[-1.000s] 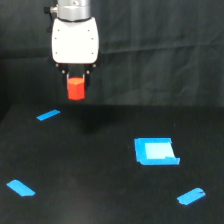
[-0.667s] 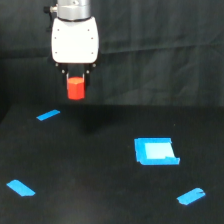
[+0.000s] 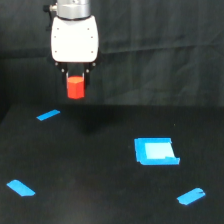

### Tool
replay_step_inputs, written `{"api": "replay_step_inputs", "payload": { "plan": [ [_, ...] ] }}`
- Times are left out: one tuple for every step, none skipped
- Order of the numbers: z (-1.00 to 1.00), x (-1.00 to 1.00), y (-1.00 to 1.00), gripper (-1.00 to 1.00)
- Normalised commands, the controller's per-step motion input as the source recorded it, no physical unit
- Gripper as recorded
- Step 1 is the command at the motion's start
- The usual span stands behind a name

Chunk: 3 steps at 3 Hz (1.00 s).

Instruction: Pick up the red object from the table

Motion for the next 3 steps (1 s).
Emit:
{"api": "replay_step_inputs", "payload": {
  "plan": [
    [0.09, -0.01, -0.03, -1.00],
    [0.06, 0.00, -0.03, -1.00],
    [0.10, 0.00, -0.01, -1.00]
  ]
}}
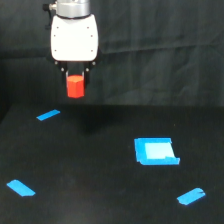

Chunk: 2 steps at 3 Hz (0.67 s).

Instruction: Pick up the red object from the table

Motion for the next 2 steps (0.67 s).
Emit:
{"api": "replay_step_inputs", "payload": {
  "plan": [
    [0.05, 0.00, -0.02, -1.00],
    [0.11, 0.02, -0.01, -1.00]
  ]
}}
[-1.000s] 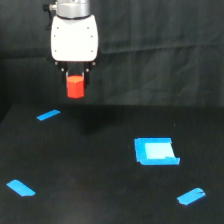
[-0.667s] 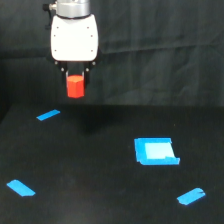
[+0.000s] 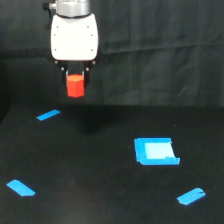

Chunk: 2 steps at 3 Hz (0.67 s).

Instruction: Pick up the red object from the table

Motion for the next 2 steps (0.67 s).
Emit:
{"api": "replay_step_inputs", "payload": {
  "plan": [
    [0.09, 0.00, -0.03, -1.00],
    [0.08, 0.00, -0.04, -1.00]
  ]
}}
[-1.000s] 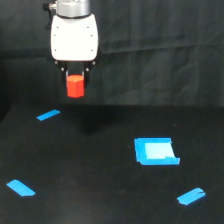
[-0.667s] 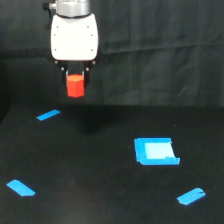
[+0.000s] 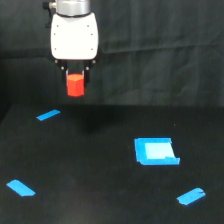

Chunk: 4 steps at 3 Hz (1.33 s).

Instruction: Pick up the red object from the table

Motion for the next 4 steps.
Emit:
{"api": "replay_step_inputs", "payload": {
  "plan": [
    [0.11, 0.00, -0.01, -1.00],
    [0.09, 0.00, -0.06, -1.00],
    [0.07, 0.01, -0.04, -1.00],
    [0.08, 0.01, -0.03, -1.00]
  ]
}}
